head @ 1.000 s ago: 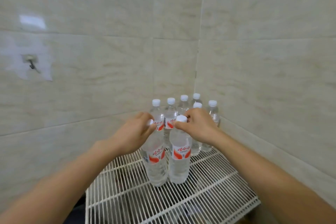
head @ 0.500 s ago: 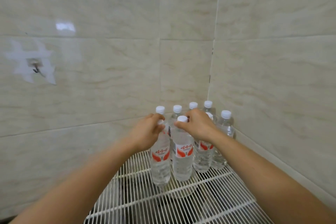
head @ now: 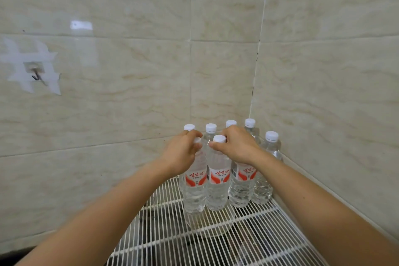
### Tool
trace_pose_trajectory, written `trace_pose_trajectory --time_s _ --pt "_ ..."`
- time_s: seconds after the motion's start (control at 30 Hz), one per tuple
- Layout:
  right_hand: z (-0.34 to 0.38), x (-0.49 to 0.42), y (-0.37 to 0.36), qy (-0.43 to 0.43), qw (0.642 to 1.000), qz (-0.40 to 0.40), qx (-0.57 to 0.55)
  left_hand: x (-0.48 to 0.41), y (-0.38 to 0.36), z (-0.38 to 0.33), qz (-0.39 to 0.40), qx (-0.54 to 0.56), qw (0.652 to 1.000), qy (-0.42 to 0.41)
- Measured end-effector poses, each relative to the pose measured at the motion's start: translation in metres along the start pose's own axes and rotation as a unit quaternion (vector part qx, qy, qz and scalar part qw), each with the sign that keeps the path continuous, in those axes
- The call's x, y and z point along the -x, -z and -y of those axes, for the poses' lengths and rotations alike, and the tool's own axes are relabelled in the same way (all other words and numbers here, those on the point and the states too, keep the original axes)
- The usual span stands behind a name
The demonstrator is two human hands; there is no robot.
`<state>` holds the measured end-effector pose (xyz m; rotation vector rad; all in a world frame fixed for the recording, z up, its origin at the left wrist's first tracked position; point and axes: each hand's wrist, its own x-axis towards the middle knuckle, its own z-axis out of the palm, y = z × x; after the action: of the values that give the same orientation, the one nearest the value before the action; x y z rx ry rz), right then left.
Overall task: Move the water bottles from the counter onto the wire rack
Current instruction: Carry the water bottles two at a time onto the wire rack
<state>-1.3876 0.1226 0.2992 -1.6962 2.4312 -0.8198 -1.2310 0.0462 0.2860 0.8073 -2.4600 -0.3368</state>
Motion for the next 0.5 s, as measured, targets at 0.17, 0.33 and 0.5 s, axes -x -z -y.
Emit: trace_pose_trajectory --time_s 0.17,0.33,0.5 --pt "0.007 0.003 0.007 -0.006 0.999 0.021 0.032 0.001 -0.001 0.001 0.001 -0.004 1.0 -0.006" --pt "0.004 0.003 0.001 -0.017 1.0 -0.006 0.015 0.01 -0.002 0.002 -0.022 0.02 0.999 -0.025" --pt "0.0 0.009 -0.002 -0.015 1.0 -0.003 -0.004 0.022 -0.006 0.008 -0.032 0.041 0.999 -0.011"
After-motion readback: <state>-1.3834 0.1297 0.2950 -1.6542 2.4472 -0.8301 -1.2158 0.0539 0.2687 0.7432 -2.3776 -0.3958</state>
